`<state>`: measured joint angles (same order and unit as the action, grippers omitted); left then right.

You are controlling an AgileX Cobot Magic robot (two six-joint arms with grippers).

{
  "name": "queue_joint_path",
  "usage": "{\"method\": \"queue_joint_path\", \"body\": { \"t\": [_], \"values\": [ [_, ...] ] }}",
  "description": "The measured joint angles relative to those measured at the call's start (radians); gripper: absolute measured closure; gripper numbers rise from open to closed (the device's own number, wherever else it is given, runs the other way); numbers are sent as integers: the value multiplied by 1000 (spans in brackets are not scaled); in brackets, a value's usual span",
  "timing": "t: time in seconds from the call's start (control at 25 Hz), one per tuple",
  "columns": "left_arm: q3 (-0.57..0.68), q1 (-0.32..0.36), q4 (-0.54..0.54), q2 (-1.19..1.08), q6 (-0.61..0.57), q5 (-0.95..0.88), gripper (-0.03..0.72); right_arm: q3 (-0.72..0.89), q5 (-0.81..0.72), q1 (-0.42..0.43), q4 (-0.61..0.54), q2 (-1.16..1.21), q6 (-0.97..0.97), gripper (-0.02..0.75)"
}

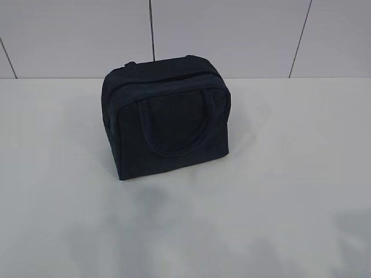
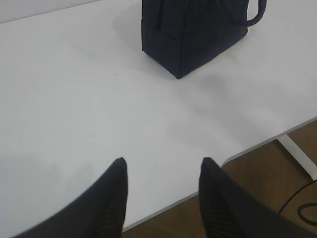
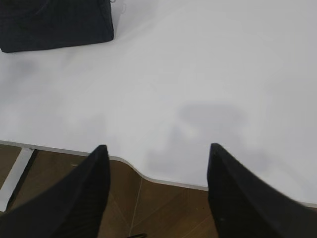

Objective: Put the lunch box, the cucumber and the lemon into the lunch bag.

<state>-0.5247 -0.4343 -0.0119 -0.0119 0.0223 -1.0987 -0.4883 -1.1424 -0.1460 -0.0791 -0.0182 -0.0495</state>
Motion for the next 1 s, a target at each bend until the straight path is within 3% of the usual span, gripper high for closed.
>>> {"method": "queue_joint_path", "body": {
  "t": [1.0],
  "values": [
    [0,0,0,0,0,0,359,0,-2,0,0,0,2,275]
  ]
}}
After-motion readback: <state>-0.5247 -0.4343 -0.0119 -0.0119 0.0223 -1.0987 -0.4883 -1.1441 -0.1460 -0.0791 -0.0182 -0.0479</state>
